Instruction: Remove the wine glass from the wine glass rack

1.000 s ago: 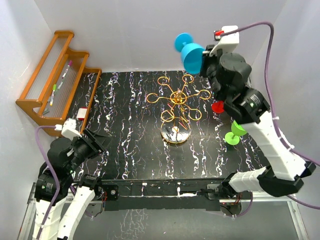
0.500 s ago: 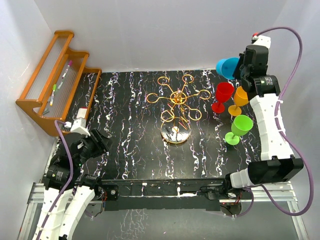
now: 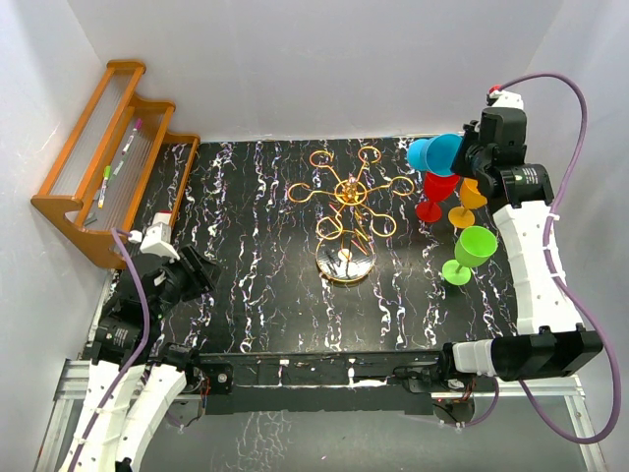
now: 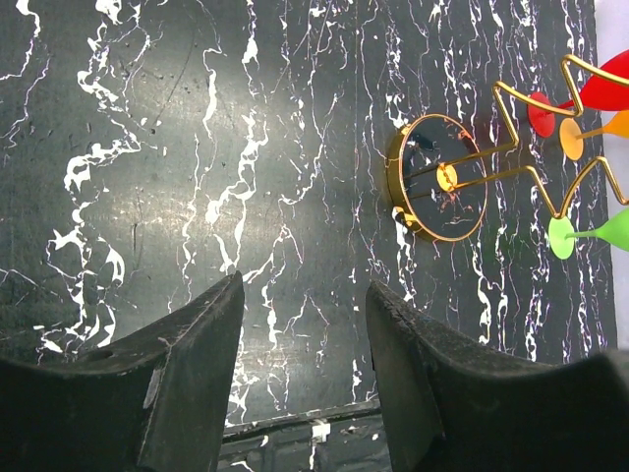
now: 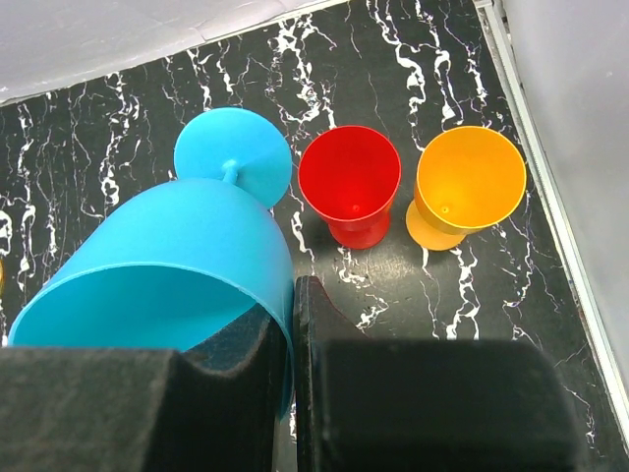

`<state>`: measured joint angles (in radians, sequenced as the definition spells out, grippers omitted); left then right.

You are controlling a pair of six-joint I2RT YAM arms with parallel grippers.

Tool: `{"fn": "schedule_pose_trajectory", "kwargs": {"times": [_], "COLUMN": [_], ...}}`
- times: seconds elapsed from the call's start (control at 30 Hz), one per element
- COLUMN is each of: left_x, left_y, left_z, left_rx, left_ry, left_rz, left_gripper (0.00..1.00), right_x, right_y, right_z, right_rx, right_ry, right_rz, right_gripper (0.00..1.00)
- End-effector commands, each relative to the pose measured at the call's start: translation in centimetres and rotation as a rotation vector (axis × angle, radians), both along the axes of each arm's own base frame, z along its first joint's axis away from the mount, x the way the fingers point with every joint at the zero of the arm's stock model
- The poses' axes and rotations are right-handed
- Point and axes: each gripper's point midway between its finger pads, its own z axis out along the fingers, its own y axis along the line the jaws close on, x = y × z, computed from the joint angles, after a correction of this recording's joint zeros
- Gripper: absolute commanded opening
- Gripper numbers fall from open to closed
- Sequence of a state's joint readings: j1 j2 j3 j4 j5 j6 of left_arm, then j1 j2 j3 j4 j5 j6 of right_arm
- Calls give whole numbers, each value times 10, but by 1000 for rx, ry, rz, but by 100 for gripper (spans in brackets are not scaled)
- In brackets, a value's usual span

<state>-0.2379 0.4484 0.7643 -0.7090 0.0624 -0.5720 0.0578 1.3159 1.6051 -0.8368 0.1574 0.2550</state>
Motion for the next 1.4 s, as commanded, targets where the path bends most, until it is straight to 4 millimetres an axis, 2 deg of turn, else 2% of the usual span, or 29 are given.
{"fn": "schedule_pose_trajectory", "kwargs": {"times": [0.0,0.3,0.6,0.83,0.9,1.13,1.37], "left_x": [5,4,6,11,13,24,31], "left_y": [0,0,0,-4,-6,-13,-17], "left_z": [-3,-5,-8,-16,-18,-27,-39], "left_rx": [19,17,20,27,29,30,41], "left_ry": [-2,-1,14,55,63,77,112], "left_rz": [-6,-5,-5,-21,-30,-61,-87], "left_gripper": [50,50,50,50,50,50,50], "right_x": [-2,-13,-24,-39,-43,-57,-57], "right_y": [0,-2,-1,6,5,1,-3], "right_z": [11,-16,-33,-58,-67,-117,-152], "right_rx": [14,17,19,32,27,16,12], "right_ry": [-50,15,65,142,161,279,341], "right_rz": [-7,-19,-10,30,27,9,-15], "right_gripper": [8,8,8,8,8,8,8]}}
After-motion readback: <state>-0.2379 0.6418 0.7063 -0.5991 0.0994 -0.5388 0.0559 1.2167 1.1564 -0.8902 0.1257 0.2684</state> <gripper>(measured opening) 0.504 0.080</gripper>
